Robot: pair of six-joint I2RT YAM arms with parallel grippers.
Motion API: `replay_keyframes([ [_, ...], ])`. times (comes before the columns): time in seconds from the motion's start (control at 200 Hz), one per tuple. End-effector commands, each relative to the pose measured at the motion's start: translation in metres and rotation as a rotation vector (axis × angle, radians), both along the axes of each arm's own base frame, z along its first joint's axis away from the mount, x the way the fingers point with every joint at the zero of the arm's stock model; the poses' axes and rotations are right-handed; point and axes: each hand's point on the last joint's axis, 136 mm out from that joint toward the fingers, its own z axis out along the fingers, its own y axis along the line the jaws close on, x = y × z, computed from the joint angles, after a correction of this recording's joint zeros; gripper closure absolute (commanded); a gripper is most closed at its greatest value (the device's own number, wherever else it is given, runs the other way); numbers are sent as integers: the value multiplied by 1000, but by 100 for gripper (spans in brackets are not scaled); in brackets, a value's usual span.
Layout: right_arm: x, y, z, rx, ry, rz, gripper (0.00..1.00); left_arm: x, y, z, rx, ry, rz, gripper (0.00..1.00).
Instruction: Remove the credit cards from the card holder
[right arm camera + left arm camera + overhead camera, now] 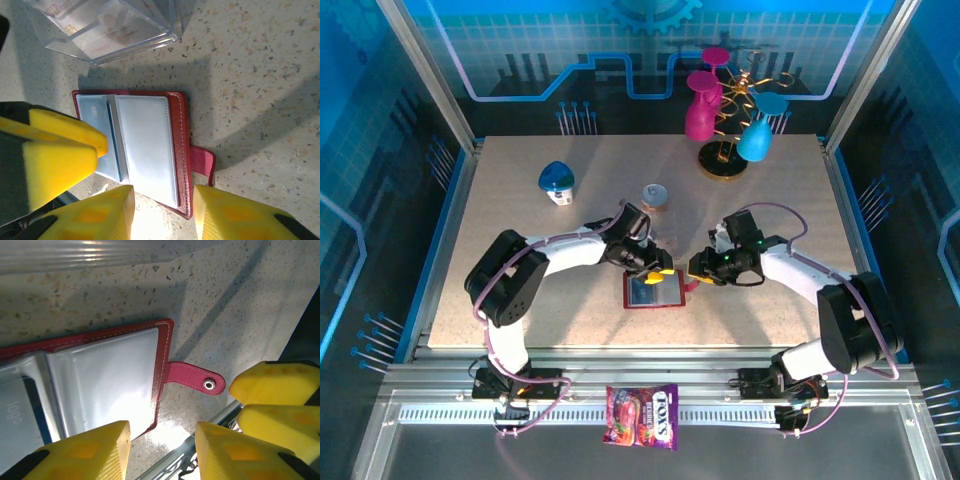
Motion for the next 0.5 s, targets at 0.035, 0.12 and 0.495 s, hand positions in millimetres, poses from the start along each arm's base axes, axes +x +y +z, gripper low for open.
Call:
replay_keyframes([
  [0.035,1,-2,-1,-89,-10,49,63,-4,10,5,17,-10,14,60],
  [0.12,3,-4,-1,-130,-19,67,63,-3,13,5,19,-15,23,60],
  [0.495,14,20,7,-88,-36,110,64,-6,35,4,41,-27,70,60],
])
